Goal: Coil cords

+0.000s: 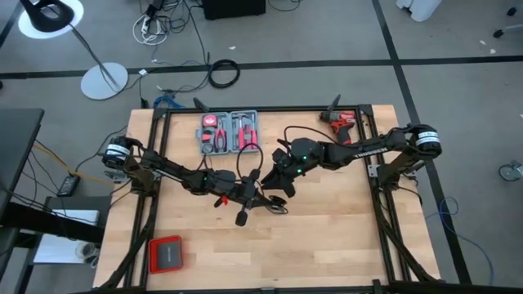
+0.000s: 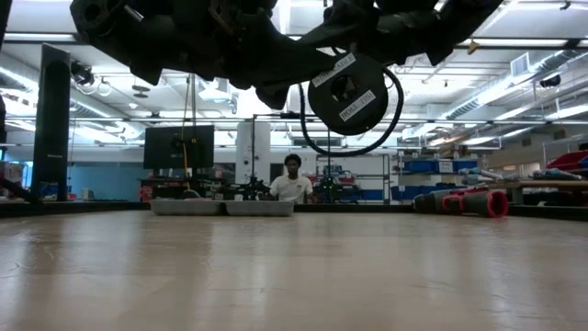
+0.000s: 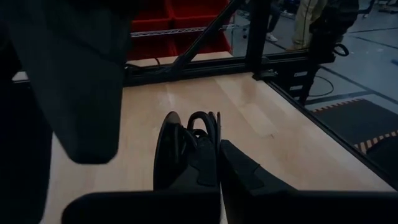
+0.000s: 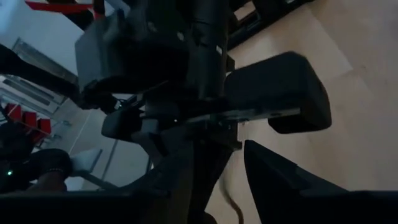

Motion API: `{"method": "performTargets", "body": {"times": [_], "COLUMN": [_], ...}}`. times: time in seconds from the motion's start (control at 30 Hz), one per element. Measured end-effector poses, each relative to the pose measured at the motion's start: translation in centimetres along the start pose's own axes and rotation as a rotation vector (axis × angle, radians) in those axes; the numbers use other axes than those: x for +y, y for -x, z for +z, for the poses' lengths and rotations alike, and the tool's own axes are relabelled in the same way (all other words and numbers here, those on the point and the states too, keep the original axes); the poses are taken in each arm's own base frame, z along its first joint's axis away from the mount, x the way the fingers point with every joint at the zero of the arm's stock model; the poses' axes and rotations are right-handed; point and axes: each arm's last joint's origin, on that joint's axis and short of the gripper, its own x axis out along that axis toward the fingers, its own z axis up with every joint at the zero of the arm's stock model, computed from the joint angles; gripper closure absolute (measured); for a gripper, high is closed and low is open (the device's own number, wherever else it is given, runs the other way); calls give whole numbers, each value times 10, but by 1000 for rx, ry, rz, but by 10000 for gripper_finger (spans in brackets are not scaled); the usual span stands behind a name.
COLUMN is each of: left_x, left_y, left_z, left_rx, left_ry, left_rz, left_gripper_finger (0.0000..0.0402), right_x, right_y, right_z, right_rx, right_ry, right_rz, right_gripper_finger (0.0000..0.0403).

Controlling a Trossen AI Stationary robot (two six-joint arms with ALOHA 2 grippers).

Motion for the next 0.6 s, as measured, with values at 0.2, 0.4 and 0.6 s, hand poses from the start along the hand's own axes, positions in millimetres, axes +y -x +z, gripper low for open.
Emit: {"method": "performTargets", "body": {"times": [0.2, 0.4, 0.6], "left_x": [0, 0, -1], "left_y": [0, 0, 0], "left_z": [0, 0, 0], "left_rx": [-3, -5, -4], "left_ry": [0, 0, -19], "left_rz": [1, 2, 0], "left_gripper_finger": [400, 400, 400], "right_x": [1, -3, -4], "right_y": [-1, -1, 1], "right_z": [-1, -8, -11], "right_rx": [-17, 48, 91], "right_ry": [8, -24, -43], "right_rz": [-31, -78, -85], "right_gripper_finger": [261, 261, 261]}}
